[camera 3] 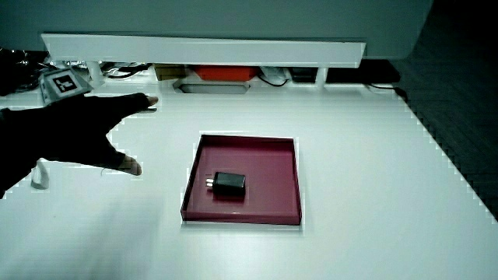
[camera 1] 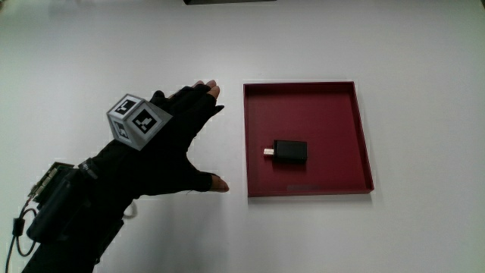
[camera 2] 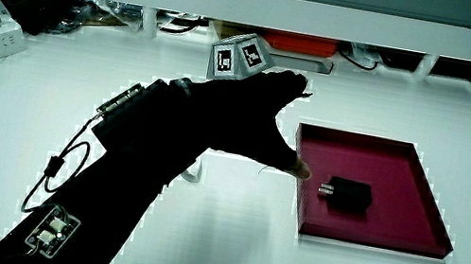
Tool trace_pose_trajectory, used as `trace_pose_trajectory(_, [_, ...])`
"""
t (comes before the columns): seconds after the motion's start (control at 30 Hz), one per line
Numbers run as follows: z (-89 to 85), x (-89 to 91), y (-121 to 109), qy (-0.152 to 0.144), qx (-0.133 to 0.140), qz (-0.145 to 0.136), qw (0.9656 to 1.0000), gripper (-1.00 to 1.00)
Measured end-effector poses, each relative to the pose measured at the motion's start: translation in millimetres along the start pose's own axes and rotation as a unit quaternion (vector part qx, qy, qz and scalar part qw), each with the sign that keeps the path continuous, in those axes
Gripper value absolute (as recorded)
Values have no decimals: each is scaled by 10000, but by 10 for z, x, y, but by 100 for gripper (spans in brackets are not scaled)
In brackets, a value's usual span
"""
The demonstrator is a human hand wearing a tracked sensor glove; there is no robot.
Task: Pick charger from plate
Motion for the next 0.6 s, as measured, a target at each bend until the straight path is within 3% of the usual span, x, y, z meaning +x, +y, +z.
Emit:
trace_pose_trajectory(0.03, [-25,-17,22,-202,-33,87,9998,0])
trace_pose_trajectory(0.07, [-38,-18,53,-188,7,-80,9998,0])
trace_pose_trajectory(0.13, [-80,-26,110,-322,-51,-48,9995,0])
trace_pose_trajectory(0.17, [-107,-4,119,-714,-267,471,9960,0])
trace_pose_trajectory(0.23, [-189,-28,224,-691,-106,13,9975,0])
trace_pose_trajectory(0.27, [-228,-34,267,-665,-128,103,9977,0])
trace_pose_trajectory(0.3, [-259,-27,319,-471,-62,-158,9987,0])
trace_pose_trajectory(0.33, [-287,-15,367,21,8,-253,9997,0])
trace_pose_trajectory(0.4, [-314,36,410,110,-64,-60,9999,0])
trace_pose_trajectory(0.57, [-452,28,605,310,-15,-175,9994,0])
trace_pose_trajectory(0.6, [-466,51,627,381,-35,-2,9993,0])
